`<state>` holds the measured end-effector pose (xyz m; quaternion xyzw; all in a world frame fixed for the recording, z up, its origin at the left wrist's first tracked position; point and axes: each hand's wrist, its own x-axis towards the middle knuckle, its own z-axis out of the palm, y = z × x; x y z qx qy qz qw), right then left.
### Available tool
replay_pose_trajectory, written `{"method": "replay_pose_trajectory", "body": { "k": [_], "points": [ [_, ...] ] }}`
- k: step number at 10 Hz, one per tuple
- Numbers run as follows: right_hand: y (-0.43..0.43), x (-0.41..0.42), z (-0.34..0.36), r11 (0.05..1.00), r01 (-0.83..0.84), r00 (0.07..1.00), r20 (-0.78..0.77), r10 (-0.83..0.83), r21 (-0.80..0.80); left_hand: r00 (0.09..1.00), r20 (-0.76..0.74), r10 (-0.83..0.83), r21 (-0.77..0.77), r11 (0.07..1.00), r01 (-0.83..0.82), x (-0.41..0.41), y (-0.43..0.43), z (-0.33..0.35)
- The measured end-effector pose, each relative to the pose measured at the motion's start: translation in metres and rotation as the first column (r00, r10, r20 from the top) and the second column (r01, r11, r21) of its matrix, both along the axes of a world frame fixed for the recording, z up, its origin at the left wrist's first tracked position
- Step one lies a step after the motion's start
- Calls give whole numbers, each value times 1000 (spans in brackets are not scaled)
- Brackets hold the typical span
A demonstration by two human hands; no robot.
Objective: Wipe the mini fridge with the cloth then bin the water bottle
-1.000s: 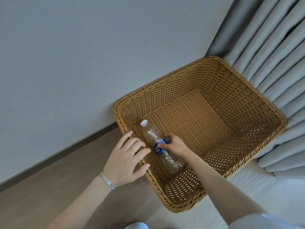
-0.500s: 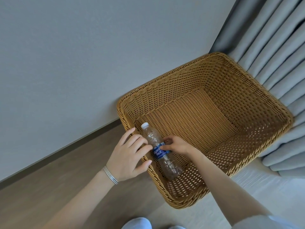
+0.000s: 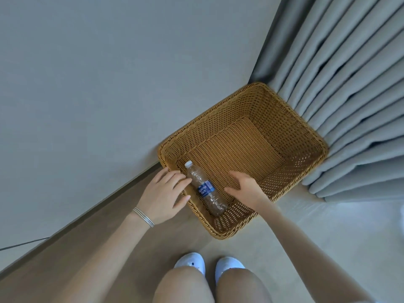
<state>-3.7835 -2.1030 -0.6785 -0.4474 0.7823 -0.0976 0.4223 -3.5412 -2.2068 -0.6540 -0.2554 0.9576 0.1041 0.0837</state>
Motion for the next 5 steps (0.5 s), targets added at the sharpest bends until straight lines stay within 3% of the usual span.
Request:
{"method": "replay_pose_trajectory", "body": {
  "k": [2,4,5],
  "points": [
    [20,0,170,987,-89,960,-277,49,-134,992,-120,-24,-51,999,18,-18,6,163],
    [27,0,348,891,-224,815,-577,-50,-394,958,-283,-38,-126,992,2,-33,15,332],
    [34,1,428,878,-215,800,-593,-94,-429,956,-294,12,-105,993,-44,-34,20,411]
  ]
}}
